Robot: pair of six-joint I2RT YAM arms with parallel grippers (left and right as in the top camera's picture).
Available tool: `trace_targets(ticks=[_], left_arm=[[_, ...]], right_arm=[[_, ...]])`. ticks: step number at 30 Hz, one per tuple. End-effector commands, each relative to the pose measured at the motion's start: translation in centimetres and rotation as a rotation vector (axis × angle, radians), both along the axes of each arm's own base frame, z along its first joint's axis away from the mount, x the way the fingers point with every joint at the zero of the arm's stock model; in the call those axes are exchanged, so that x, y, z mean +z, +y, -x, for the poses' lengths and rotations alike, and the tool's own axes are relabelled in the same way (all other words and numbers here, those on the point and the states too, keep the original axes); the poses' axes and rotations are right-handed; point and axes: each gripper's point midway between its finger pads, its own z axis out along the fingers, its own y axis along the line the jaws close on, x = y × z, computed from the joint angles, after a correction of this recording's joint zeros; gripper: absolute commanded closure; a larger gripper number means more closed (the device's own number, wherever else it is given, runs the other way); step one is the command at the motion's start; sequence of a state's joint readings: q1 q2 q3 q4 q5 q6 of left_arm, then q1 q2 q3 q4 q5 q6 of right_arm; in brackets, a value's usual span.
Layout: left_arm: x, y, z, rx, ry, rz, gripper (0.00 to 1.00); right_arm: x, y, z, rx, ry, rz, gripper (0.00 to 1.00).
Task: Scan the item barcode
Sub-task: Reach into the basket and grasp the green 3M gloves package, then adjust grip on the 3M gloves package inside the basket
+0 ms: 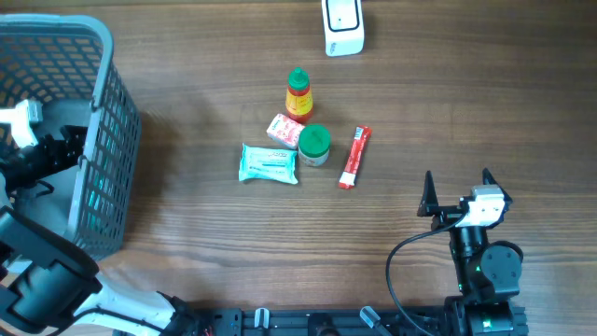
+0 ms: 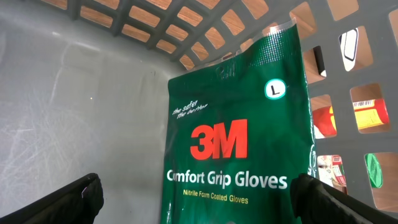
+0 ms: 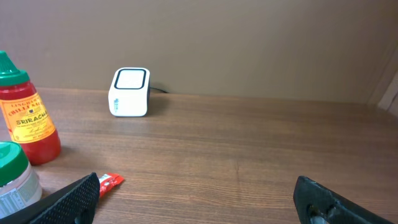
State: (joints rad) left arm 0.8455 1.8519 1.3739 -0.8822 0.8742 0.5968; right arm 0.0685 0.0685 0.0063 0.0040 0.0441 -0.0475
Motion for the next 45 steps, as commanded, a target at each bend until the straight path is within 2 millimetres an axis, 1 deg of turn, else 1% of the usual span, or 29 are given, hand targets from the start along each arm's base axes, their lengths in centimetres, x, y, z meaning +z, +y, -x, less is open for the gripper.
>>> trace_targets(ticks=[1, 5, 11, 13, 17, 19, 22, 26, 29, 31, 35, 37, 42, 45], left_arm=[[0.5, 0.1, -0.4, -0.004, -0.032, 0.007, 0.00], [0.8, 0.2, -0.4, -0.002, -0.038, 0.008, 0.00], [1.8, 0.1, -0.5, -0.007, -0.047, 0.018, 0.00], [1.8, -0.2, -0.4, -0.037, -0.053, 0.004, 0.00], [1.5, -1.5, -0.1, -0.113, -0.051, -0.026, 0.00], [1.0, -1.9, -0.2, -0.125, -0.024, -0.043, 0.00], [0.4, -2.5, -0.3, -0.148, 0.010, -0.073, 0.00], [0.1, -3.8, -1.0, -0.203, 0.018, -0.103, 0.00], [-0.7, -4.0, -1.0, -0.220, 0.063, -0.150, 0.00], [-1.5, -3.6, -0.6, -0.222, 0.118, -0.202, 0.00], [-2.8, -1.9, 0.2, -0.205, 0.210, -0.308, 0.00], [-3.2, -0.6, 0.3, -0.172, 0.250, -0.364, 0.00], [-3.9, 3.4, 0.6, 0.007, 0.366, -0.487, 0.00], [-3.9, 4.7, 0.8, 0.059, 0.399, -0.530, 0.00]], right_arm=[[0.1, 0.2, 0.0, 0.012, -0.002, 0.004, 0.00], [0.1, 0.2, 0.0, 0.012, -0.002, 0.004, 0.00], [0.1, 0.2, 0.0, 0.012, -0.002, 0.004, 0.00], [0.1, 0.2, 0.0, 0.012, -0.002, 0.004, 0.00], [0.1, 0.2, 0.0, 0.012, -0.002, 0.004, 0.00], [0.1, 0.2, 0.0, 0.012, -0.002, 0.004, 0.00], [0.1, 0.2, 0.0, 0.012, -0.002, 0.004, 0.00], [0.1, 0.2, 0.0, 0.012, -0.002, 0.004, 0.00], [0.1, 0.2, 0.0, 0.012, -0.002, 0.004, 0.00], [0.1, 0.2, 0.0, 0.012, -0.002, 0.004, 0.00], [0.1, 0.2, 0.0, 0.012, -0.002, 0.004, 0.00], [0.1, 0.2, 0.0, 0.012, -0.002, 0.004, 0.00], [0.1, 0.2, 0.0, 0.012, -0.002, 0.004, 0.00], [0.1, 0.2, 0.0, 0.012, -0.002, 0.004, 0.00]])
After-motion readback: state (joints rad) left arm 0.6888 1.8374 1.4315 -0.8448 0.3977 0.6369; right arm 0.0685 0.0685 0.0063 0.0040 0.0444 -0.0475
